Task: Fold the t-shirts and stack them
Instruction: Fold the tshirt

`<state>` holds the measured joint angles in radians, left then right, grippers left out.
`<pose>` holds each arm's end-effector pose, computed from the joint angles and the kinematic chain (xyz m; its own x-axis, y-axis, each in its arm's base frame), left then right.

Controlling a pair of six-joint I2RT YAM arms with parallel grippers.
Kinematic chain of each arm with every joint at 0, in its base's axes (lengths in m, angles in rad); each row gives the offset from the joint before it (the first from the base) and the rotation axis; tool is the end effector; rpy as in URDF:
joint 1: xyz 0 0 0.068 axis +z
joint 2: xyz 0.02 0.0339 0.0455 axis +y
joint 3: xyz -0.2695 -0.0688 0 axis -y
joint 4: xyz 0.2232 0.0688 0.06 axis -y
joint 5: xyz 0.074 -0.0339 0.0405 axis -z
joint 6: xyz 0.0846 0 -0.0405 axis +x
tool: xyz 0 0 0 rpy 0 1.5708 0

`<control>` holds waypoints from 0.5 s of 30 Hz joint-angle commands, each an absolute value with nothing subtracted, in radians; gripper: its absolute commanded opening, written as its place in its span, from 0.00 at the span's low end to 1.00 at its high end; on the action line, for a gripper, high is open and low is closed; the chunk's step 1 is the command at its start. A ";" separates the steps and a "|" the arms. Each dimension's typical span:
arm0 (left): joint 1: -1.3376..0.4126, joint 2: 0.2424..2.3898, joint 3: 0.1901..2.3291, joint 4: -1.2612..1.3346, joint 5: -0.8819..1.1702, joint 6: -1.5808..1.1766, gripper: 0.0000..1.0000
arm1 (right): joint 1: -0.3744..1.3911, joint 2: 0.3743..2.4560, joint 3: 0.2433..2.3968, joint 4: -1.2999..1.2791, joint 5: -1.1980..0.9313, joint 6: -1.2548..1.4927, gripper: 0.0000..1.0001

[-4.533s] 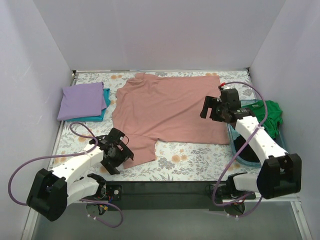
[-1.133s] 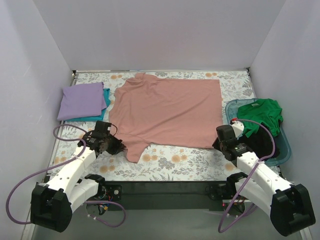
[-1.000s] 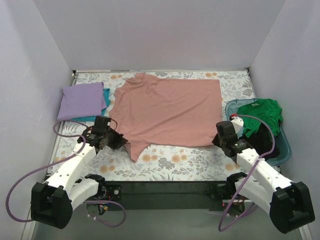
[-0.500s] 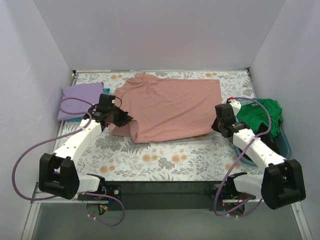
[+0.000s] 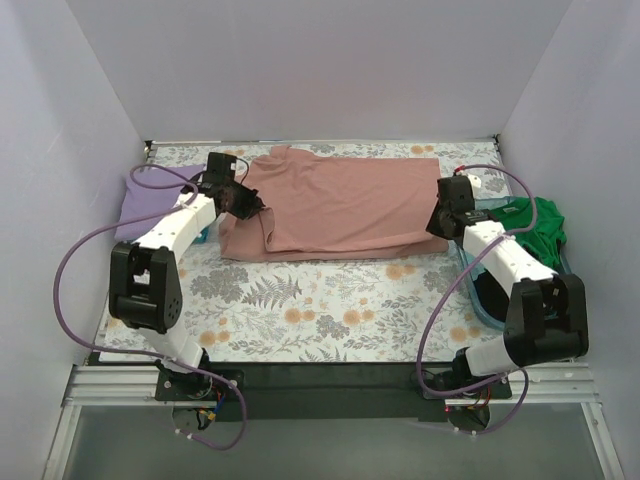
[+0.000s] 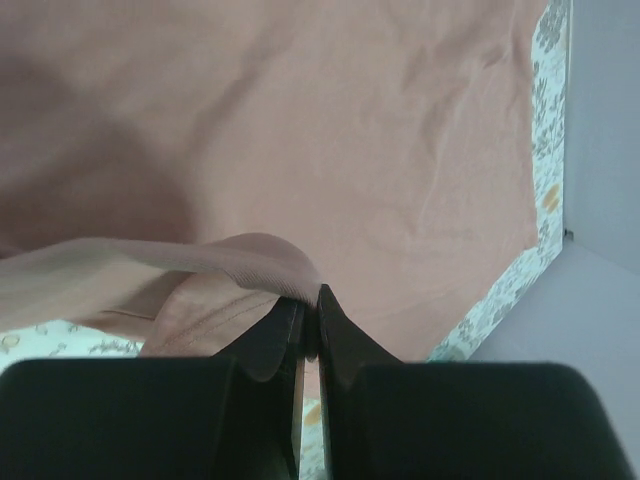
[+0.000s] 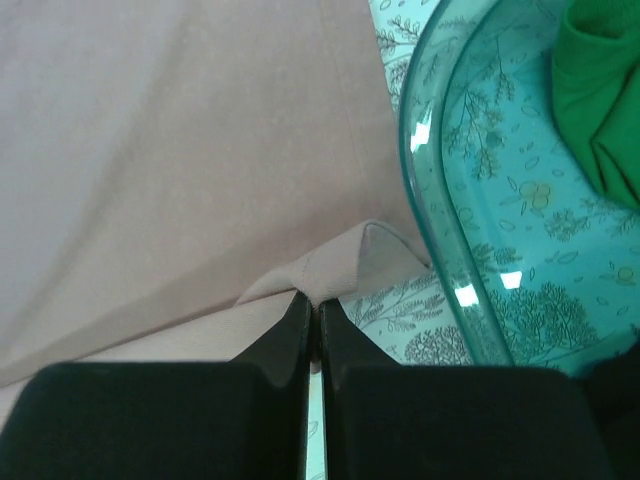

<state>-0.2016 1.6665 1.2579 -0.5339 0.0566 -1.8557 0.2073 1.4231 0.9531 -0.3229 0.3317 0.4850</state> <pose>0.3592 -0.0783 0.2199 -0.0003 -0.9779 0.2091 -0.8260 -0.1176 -0.5512 0.3135 0.0378 0.2228 -0.6032 0.3236 -0.7290 0.3507 0.9285 0.1219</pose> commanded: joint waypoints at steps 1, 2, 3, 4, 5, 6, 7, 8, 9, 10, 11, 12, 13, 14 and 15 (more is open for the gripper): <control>-0.189 1.727 1.327 -0.506 0.012 -1.870 0.00 | 0.172 1.463 1.028 -0.318 0.281 0.427 0.01; -0.187 1.750 1.341 -0.490 0.012 -1.868 0.00 | 0.169 1.488 1.037 -0.314 0.279 0.422 0.01; -0.184 1.779 1.367 -0.497 -0.014 -1.861 0.00 | 0.157 1.502 1.057 -0.314 0.272 0.419 0.01; -0.180 1.805 1.415 -0.505 -0.020 -1.859 0.00 | 0.150 1.515 1.068 -0.314 0.259 0.414 0.01; -0.175 1.854 1.440 -0.521 -0.023 -1.859 0.00 | 0.144 1.540 1.077 -0.313 0.250 0.407 0.01; -0.173 1.874 1.459 -0.522 -0.023 -1.858 0.00 | 0.141 1.551 1.094 -0.313 0.247 0.405 0.01; -0.170 1.891 1.476 -0.523 -0.034 -1.861 0.00 | 0.132 1.561 1.098 -0.308 0.245 0.402 0.01; -0.169 1.917 1.500 -0.520 -0.038 -1.862 0.00 | 0.129 1.580 1.103 -0.302 0.245 0.399 0.01; -0.167 1.927 1.511 -0.522 -0.041 -1.865 0.00 | 0.121 1.589 1.109 -0.295 0.235 0.397 0.01; -0.164 1.934 1.523 -0.522 -0.063 -1.871 0.00 | 0.120 1.603 1.121 -0.290 0.227 0.390 0.01; -0.163 1.942 1.537 -0.514 -0.077 -1.874 0.00 | 0.118 1.611 1.129 -0.284 0.226 0.382 0.01; -0.161 1.944 1.545 -0.506 -0.084 -1.875 0.00 | 0.115 1.617 1.134 -0.272 0.219 0.374 0.01; -0.163 1.947 1.552 -0.497 -0.097 -1.865 0.00 | 0.114 1.630 1.146 -0.265 0.213 0.367 0.01; -0.161 1.953 1.571 -0.488 -0.100 -1.862 0.00 | 0.114 1.637 1.153 -0.259 0.209 0.359 0.01; -0.161 1.965 1.581 -0.488 -0.103 -1.861 0.00 | 0.112 1.644 1.157 -0.252 0.200 0.350 0.01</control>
